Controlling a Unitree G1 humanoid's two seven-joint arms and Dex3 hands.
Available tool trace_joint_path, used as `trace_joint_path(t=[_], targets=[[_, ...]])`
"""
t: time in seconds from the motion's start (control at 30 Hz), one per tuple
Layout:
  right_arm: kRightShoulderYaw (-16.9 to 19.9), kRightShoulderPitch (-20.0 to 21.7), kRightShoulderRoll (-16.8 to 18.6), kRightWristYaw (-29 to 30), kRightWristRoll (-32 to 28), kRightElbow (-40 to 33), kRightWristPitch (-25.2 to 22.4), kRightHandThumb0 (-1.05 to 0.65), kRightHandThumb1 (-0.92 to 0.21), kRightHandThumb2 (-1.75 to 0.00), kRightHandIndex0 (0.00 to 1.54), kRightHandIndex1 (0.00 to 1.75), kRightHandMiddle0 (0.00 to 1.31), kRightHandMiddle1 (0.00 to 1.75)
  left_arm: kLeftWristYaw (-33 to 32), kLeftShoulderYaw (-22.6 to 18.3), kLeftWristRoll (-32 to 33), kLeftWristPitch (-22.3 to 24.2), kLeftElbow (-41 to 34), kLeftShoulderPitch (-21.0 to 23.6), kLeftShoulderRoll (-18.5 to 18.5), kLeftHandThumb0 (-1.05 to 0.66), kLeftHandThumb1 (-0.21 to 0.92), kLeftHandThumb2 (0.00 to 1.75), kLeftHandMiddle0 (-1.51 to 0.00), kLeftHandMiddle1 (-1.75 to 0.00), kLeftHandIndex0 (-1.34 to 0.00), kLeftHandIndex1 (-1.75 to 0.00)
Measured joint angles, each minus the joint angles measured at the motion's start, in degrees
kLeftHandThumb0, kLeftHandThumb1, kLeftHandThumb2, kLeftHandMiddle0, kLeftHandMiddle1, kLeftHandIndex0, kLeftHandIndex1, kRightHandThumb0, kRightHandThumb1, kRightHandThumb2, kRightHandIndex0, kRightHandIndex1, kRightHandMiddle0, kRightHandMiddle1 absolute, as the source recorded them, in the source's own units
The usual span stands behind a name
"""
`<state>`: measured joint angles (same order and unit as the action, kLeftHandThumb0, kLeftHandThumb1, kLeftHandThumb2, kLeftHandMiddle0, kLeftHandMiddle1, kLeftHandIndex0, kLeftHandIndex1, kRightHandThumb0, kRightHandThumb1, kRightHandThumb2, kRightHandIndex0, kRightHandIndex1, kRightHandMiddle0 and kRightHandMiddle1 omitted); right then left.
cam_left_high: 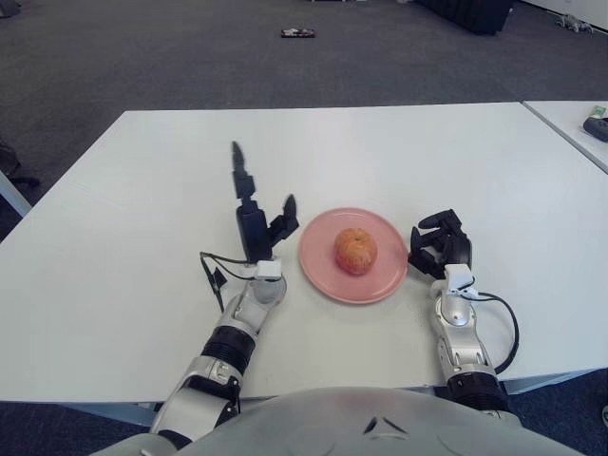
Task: Put the apple into the plate.
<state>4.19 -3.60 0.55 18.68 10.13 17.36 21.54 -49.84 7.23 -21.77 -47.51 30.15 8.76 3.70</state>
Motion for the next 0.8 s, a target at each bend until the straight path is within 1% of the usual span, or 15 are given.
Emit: trace_joint_path(t=[0.03,0.07,0.1,0.17,0.2,0.23,0.3,0.37,0.4,0.43,0.5,0.57,0.67,0.77,0.8], targets=[[-0.2,0.0,0.0,0.0,0.1,0.0,0.0,-0.42,-0.52,-1.07,0.73,1.51,0.45,1.75,0.6,-1.1,2.2,1.0,-0.1,-0.2,0.8,-0.54,0.69,1.03,-0.01,-0.56,0.00,-0.84],[-0.3,0.0,0.0,0.0,0.2,0.0,-0.1,-0.42,-0.52,-1.07,0.74,1.50,0.45,1.75,1.2,-2.0,3.8,1.9,-0.2,-0.3,1.4,-0.54,0.68,1.05,0.00,-0.64,0.00,-0.96],[-0.4,0.0,0.0,0.0,0.3,0.0,-0.1,-0.42,-0.52,-1.07,0.74,1.50,0.45,1.75,1.6,-2.9,5.5,2.9,-0.3,-0.3,1.9,-0.54,0.68,1.06,0.00,-0.67,0.00,-1.00],[-0.7,0.0,0.0,0.0,0.4,-0.1,-0.2,-0.42,-0.51,-1.08,0.73,1.49,0.45,1.75,2.9,-4.4,7.6,4.3,-0.4,-0.5,2.3,-0.56,0.69,1.08,0.00,-0.91,0.00,-1.31],[-0.8,0.0,0.0,0.0,0.4,-0.1,-0.3,-0.42,-0.51,-1.08,0.73,1.49,0.45,1.75,3.6,-5.3,8.7,5.0,-0.5,-0.5,2.4,-0.52,0.72,0.98,0.00,-1.01,-0.04,-1.40],[-0.9,0.0,-0.1,0.0,0.5,-0.1,-0.4,-0.42,-0.52,-1.08,0.72,1.48,0.45,1.75,4.4,-6.0,10.0,5.7,-0.5,-0.5,2.4,-0.46,0.80,0.82,0.00,-1.15,-0.10,-1.53],[-1.2,0.0,-0.1,0.0,0.7,-0.1,-0.8,-0.41,-0.52,-1.07,0.71,1.48,0.45,1.75,6.2,-7.8,12.8,6.8,-0.1,-0.4,2.5,-0.41,0.83,0.72,-0.02,-1.44,-0.16,-1.63],[-1.5,-0.1,-0.1,0.0,0.9,-0.2,-1.1,-0.41,-0.53,-1.06,0.69,1.48,0.44,1.75,7.8,-9.6,15.3,7.2,1.6,-0.1,2.5,-0.17,0.76,0.71,-0.29,-1.40,-0.22,-1.70],[-1.7,-0.1,0.0,0.0,1.0,-0.3,-1.2,-0.41,-0.53,-1.06,0.69,1.48,0.44,1.75,8.4,-10.5,16.3,7.6,2.2,-0.1,2.5,-0.14,0.75,0.71,-0.33,-1.39,-0.23,-1.71],[-1.8,-0.1,0.0,0.1,1.2,-0.3,-1.3,-0.41,-0.53,-1.05,0.69,1.48,0.44,1.75,8.9,-11.1,17.1,8.1,2.6,-0.1,2.5,-0.09,0.67,0.81,-0.42,-1.42,-0.26,-1.72],[-2.1,-0.1,0.0,0.3,1.8,-0.5,-1.7,-0.41,-0.54,-1.05,0.69,1.49,0.44,1.75,9.8,-12.4,18.5,9.3,3.3,-0.1,2.6,-0.05,0.58,0.92,-0.51,-1.45,-0.29,-1.73],[-2.5,0.0,0.1,0.4,2.2,-0.7,-2.0,-0.41,-0.54,-1.05,0.68,1.49,0.43,1.75,10.5,-13.3,19.4,9.9,3.4,-0.1,2.6,-0.02,0.45,1.13,-0.57,-1.58,-0.33,-1.74],[-3.6,0.0,0.3,0.4,2.4,-0.9,-2.2,-0.41,-0.54,-1.05,0.69,1.50,0.43,1.75,12.6,-14.2,20.8,10.3,4.1,0.1,2.7,-0.01,0.33,1.30,-0.63,-1.68,-0.38,-1.74],[-4.4,0.0,0.5,0.3,2.5,-0.9,-2.2,-0.41,-0.54,-1.05,0.69,1.51,0.44,1.75,14.7,-14.8,21.4,10.5,5.3,0.6,2.6,-0.01,0.09,1.59,-0.79,-1.73,-0.55,-1.74],[-4.7,0.0,0.5,0.2,2.5,-0.9,-2.2,-0.41,-0.54,-1.05,0.69,1.51,0.44,1.75,15.6,-14.9,21.5,10.5,5.6,0.6,2.5,-0.01,0.06,1.62,-0.81,-1.73,-0.58,-1.74]])
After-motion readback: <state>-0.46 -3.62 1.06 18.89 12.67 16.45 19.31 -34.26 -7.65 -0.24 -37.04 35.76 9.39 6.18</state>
